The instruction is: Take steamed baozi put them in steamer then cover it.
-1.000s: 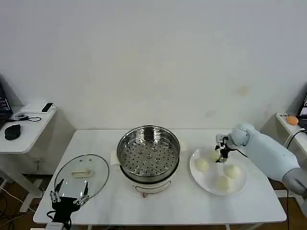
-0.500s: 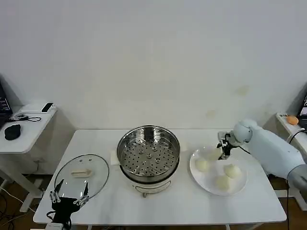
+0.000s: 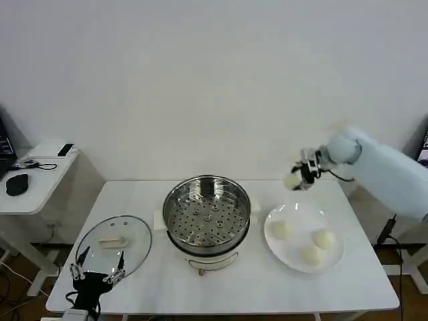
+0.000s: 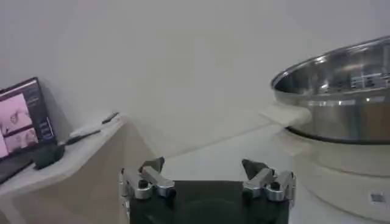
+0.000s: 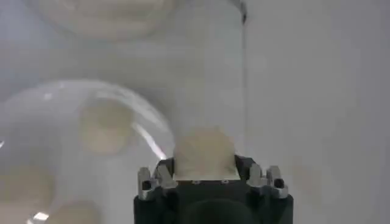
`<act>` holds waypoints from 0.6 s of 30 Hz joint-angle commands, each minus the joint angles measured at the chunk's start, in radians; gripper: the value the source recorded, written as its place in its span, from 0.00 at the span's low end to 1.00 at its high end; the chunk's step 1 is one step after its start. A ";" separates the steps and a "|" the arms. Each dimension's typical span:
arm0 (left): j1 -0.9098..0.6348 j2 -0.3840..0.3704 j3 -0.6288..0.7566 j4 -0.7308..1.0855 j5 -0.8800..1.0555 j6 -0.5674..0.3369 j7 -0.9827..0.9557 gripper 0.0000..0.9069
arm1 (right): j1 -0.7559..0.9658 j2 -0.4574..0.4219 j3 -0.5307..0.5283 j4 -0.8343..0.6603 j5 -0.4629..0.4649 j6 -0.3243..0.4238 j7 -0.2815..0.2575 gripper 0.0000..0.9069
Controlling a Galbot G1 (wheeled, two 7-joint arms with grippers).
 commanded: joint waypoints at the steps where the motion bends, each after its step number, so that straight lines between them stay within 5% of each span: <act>1: 0.001 0.000 -0.001 -0.002 -0.001 0.000 0.000 1.00 | 0.172 0.073 -0.108 0.049 0.100 -0.002 -0.002 0.74; 6: 0.001 -0.003 -0.009 -0.006 -0.002 0.000 0.000 1.00 | 0.190 0.201 -0.145 0.042 0.105 0.021 -0.001 0.76; 18: 0.016 -0.007 -0.058 -0.010 -0.025 -0.003 -0.001 1.00 | 0.176 0.422 -0.289 0.025 0.005 0.246 -0.025 0.76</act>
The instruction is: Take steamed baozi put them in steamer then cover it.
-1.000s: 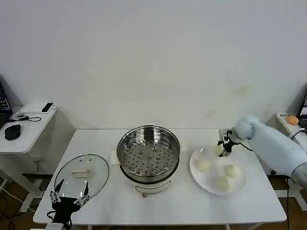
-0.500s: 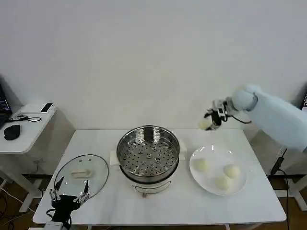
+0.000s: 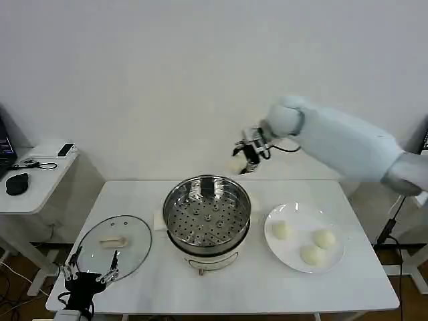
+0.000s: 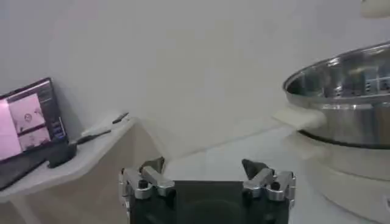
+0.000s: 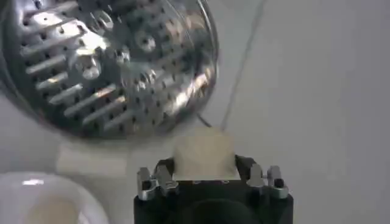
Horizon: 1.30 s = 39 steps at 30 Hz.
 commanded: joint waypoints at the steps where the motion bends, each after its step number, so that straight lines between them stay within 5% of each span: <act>1: 0.004 0.000 -0.015 0.001 -0.003 -0.002 -0.001 1.00 | 0.038 0.122 -0.089 0.006 -0.036 0.121 -0.011 0.76; 9: 0.010 0.000 -0.030 0.001 -0.013 -0.005 -0.002 1.00 | -0.008 0.155 -0.116 -0.065 -0.234 0.295 0.023 0.76; 17: 0.004 -0.005 -0.029 0.011 -0.015 -0.005 -0.003 1.00 | -0.066 0.167 -0.105 -0.116 -0.302 0.394 0.094 0.76; 36: 0.009 -0.004 -0.035 0.011 -0.018 -0.005 -0.003 1.00 | -0.129 0.215 -0.099 -0.196 -0.336 0.469 0.151 0.76; 39: 0.009 -0.005 -0.033 0.011 -0.017 -0.006 -0.003 1.00 | -0.131 0.213 -0.099 -0.204 -0.347 0.477 0.152 0.82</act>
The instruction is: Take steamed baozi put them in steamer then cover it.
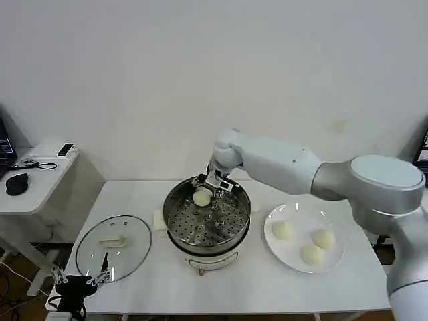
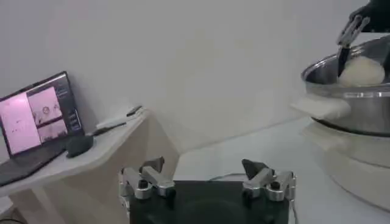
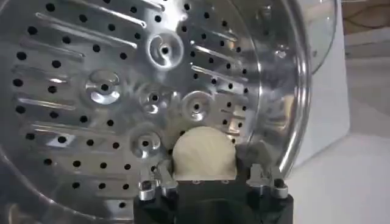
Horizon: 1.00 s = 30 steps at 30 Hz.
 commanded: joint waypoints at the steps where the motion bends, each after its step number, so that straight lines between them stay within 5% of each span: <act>1: 0.000 0.000 0.001 -0.001 0.000 0.000 0.000 1.00 | -0.010 0.011 -0.003 -0.023 -0.033 0.027 0.010 0.88; 2: -0.001 -0.001 0.002 -0.002 0.000 0.000 0.000 1.00 | -0.010 0.010 -0.003 -0.025 -0.033 0.029 0.010 1.00; 13: -0.008 0.001 0.015 -0.004 0.001 0.003 0.002 1.00 | 0.045 -0.027 0.016 0.026 0.050 0.010 0.022 1.00; 23: -0.020 0.033 0.011 -0.025 -0.034 0.021 0.013 1.00 | 0.270 -0.266 -0.049 0.311 0.394 -0.343 -0.002 1.00; 30: -0.044 0.056 0.020 -0.033 -0.042 0.028 0.020 1.00 | 0.320 -0.489 -0.109 0.434 0.448 -0.513 0.003 1.00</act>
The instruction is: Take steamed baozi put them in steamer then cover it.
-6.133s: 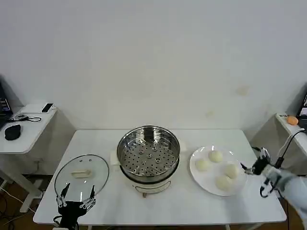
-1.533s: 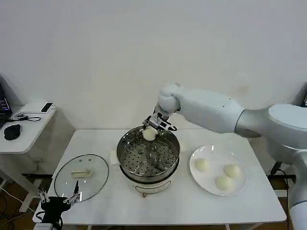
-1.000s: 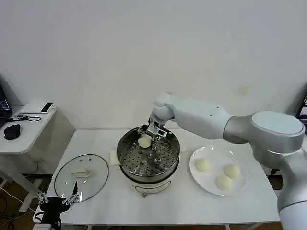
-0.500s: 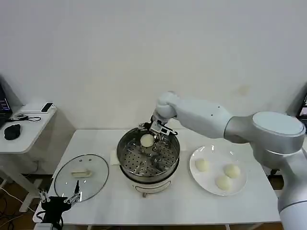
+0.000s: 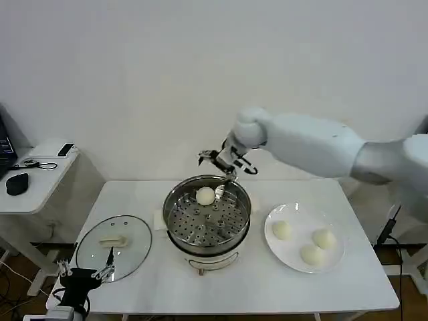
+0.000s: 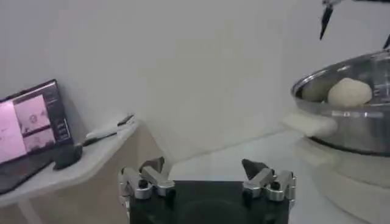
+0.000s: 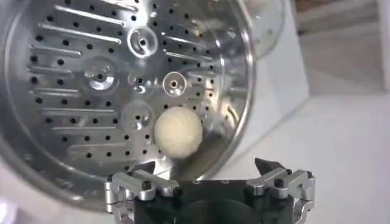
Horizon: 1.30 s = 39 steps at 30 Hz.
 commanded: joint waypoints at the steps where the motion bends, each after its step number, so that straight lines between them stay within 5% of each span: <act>1: -0.014 0.016 0.000 -0.001 -0.009 0.004 0.002 1.00 | 0.087 -0.204 -0.043 0.144 0.125 -0.193 0.001 1.00; 7: -0.030 0.023 0.016 0.000 -0.008 0.010 0.005 1.00 | 0.018 -0.394 -0.062 0.227 0.099 -0.265 -0.018 1.00; 16: -0.029 0.018 0.028 0.001 -0.001 0.010 0.008 1.00 | -0.178 -0.498 -0.010 0.243 0.034 -0.301 -0.022 1.00; 39: -0.019 0.016 0.011 0.010 0.009 0.015 0.014 1.00 | -0.531 -0.319 0.229 0.024 -0.075 -0.301 -0.024 1.00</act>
